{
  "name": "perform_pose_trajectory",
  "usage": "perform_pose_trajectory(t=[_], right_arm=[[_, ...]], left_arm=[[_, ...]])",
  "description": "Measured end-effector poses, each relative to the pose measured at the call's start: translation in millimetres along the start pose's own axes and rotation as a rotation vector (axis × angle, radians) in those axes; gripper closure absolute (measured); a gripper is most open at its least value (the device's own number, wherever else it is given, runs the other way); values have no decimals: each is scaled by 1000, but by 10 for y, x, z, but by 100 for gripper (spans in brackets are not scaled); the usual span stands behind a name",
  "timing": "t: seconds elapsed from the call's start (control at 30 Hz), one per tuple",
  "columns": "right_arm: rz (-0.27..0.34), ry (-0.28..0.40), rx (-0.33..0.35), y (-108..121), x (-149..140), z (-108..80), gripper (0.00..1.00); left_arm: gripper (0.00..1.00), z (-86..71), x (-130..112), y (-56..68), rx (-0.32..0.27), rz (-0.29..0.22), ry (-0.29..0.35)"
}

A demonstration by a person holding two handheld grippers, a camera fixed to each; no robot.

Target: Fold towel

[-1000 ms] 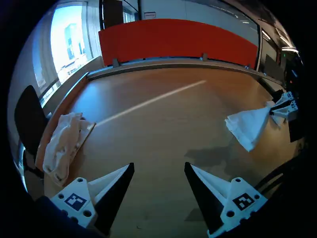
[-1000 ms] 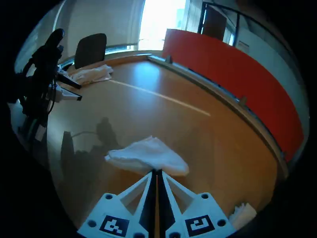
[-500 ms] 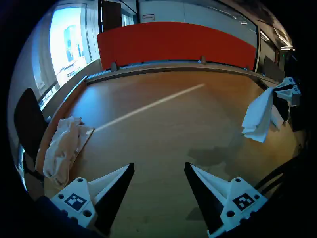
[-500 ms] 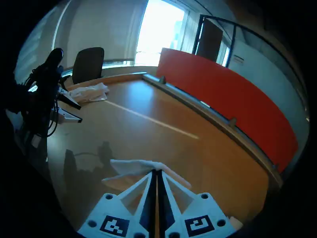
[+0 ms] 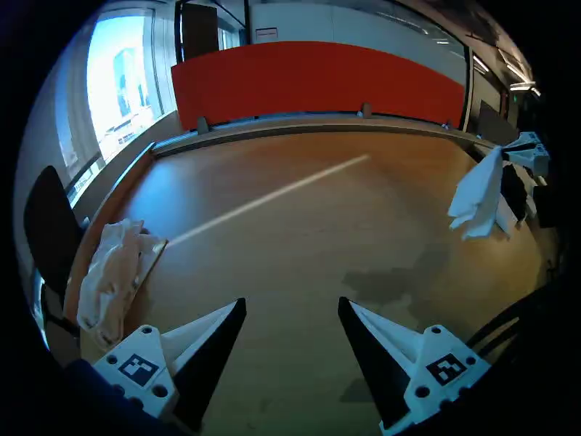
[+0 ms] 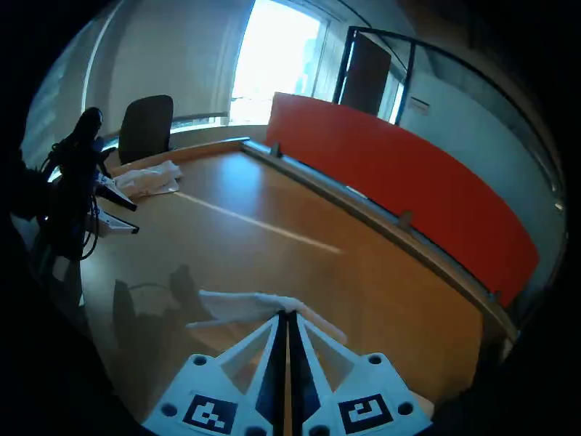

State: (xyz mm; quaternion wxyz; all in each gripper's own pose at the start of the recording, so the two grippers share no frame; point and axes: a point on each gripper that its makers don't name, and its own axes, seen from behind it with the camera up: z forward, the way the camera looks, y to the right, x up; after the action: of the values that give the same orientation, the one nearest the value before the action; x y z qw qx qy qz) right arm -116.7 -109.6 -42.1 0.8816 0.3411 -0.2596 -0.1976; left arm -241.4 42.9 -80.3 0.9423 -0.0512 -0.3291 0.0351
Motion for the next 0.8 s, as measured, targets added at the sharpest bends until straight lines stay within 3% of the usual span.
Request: perform_pose_trajectory(t=[0.8], right_arm=[[79,-20,-145,1083,-222,-399,93]], left_arm=[[6,21,32,34,0,20,-6]])
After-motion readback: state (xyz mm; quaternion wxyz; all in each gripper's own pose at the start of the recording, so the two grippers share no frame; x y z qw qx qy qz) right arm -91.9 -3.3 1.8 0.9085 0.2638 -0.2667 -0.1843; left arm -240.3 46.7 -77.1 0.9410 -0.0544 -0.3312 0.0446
